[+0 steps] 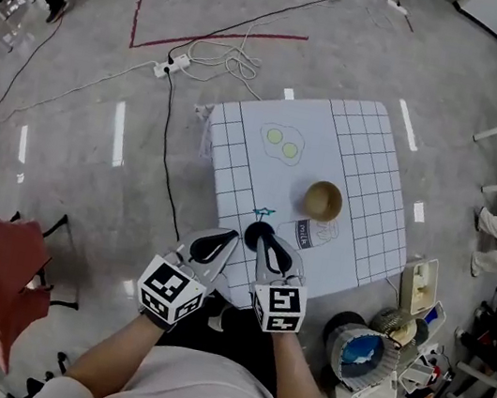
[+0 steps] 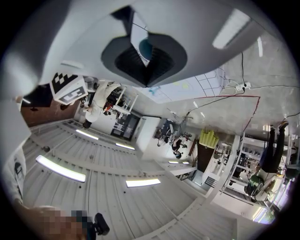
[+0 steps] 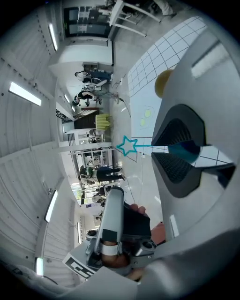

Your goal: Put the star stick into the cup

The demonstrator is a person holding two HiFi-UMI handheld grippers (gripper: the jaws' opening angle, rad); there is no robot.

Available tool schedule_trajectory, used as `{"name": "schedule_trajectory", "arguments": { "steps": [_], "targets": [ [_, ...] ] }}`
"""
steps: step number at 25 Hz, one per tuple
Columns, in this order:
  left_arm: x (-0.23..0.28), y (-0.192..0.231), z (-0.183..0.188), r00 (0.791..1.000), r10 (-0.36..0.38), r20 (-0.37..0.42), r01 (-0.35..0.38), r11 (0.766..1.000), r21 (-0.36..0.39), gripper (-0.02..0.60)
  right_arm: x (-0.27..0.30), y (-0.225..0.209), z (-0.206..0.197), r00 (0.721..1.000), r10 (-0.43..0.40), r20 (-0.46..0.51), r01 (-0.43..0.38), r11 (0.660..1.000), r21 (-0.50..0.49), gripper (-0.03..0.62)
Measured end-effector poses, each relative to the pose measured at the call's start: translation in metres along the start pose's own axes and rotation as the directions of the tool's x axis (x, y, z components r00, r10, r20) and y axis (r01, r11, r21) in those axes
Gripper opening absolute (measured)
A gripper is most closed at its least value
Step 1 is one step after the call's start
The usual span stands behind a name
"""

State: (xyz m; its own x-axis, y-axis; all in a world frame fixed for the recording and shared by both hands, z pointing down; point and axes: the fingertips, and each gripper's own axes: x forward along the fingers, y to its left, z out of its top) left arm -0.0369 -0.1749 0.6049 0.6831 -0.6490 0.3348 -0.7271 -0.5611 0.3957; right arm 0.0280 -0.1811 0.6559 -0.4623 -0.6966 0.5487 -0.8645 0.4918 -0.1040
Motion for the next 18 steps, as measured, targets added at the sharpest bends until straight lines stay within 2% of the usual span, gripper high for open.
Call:
{"name": "schedule_trajectory", "arguments": {
  "steps": [9,18],
  "targets": [
    [0.005,-0.008,0.003,1.0,-0.003,-0.008,0.003,1.0,0.005,0.006,-0.01,-0.009,0.005,1.0,-0.022,-0.009,0.022,1.0,0.007,0.035],
    [-0.007,-0.033,0.027,1.0,0.013,-0.022,-0.012,1.0,0.021,0.006,-0.048,-0.005,0.042,1.0,0.006,0.02,-0.007,1.0,0.017,0.032]
  ]
}}
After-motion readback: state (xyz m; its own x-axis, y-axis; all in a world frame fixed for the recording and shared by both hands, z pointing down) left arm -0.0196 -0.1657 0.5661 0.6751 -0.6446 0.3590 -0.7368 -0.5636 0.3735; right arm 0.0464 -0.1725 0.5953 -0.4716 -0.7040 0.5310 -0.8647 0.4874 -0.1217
